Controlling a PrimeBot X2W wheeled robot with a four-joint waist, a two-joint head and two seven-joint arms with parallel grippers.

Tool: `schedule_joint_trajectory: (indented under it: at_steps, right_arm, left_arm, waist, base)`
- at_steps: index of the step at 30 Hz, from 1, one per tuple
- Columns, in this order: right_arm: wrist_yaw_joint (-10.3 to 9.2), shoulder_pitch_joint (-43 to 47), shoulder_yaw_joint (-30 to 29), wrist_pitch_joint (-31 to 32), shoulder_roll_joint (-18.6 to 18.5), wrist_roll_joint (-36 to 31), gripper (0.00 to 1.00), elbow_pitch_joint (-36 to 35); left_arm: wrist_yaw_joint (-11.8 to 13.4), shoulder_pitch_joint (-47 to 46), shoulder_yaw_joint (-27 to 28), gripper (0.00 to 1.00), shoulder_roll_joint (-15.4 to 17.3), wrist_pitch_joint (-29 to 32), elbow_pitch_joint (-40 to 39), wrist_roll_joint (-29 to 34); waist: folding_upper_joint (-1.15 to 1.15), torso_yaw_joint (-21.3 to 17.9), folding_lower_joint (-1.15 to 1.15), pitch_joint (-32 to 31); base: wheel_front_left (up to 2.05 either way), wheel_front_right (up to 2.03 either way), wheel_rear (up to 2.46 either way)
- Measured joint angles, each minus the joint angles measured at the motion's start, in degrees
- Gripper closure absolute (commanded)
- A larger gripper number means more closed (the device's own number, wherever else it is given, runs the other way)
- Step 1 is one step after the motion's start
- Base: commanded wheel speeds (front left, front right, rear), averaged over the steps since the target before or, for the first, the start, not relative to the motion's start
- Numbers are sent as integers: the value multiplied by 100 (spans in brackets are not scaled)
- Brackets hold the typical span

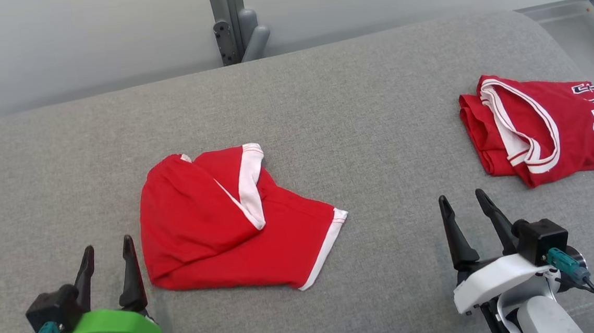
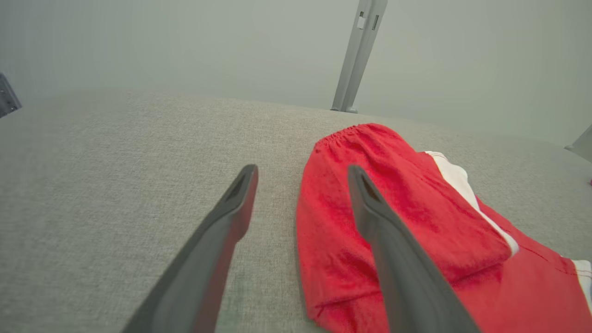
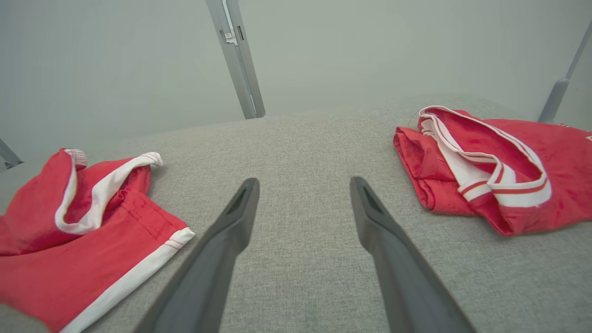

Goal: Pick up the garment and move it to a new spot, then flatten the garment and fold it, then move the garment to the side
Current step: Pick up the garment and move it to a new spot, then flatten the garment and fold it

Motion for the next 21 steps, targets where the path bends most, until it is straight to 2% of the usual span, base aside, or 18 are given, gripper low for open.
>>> schedule_joint_trajectory:
  at_steps: [7,21]
  right_arm:
    - [0,205,67,0,1,8,0,-24]
    - [0,598,211,0,2,130,0,-32]
  left_arm:
    - [-1,681,517,0,-199,1,-481,337]
    - [9,1479,463,0,-249,1,-886,469]
  waist:
    - [0,79,0,-413]
    - [0,181,0,-895]
  base:
    - [0,0,0]
    - [0,0,0]
